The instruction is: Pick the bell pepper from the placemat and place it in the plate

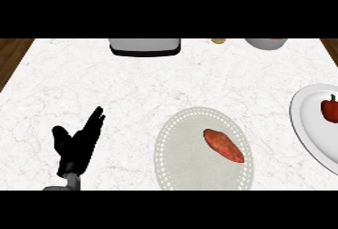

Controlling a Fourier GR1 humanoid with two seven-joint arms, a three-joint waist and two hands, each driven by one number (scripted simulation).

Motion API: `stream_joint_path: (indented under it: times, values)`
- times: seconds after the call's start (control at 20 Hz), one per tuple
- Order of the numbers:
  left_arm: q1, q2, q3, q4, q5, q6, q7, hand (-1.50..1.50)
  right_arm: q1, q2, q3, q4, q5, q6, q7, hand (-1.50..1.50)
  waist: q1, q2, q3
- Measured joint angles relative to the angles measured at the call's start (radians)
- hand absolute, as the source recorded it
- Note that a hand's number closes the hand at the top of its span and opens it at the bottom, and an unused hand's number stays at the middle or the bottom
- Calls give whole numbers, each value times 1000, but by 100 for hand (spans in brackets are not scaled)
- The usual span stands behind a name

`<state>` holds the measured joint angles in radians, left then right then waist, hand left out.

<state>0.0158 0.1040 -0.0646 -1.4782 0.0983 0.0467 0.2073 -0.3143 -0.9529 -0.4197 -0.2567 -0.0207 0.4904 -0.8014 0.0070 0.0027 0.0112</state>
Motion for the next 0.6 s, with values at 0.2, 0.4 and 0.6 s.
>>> stream_joint_path:
  times: [0.2,0.4,0.6]
  values:
    - [10,2,8,-3,6,-5,-8,0,79,-10,21,-34,18,-20,-46,-150,-7,-2,0]
    - [13,2,9,-8,4,-3,-1,0,144,-23,37,-60,27,-32,-77,-150,-12,-4,0]
    - [14,-4,2,-9,-9,7,-2,0,198,-20,51,-82,30,-47,-105,-150,-14,-5,-1]
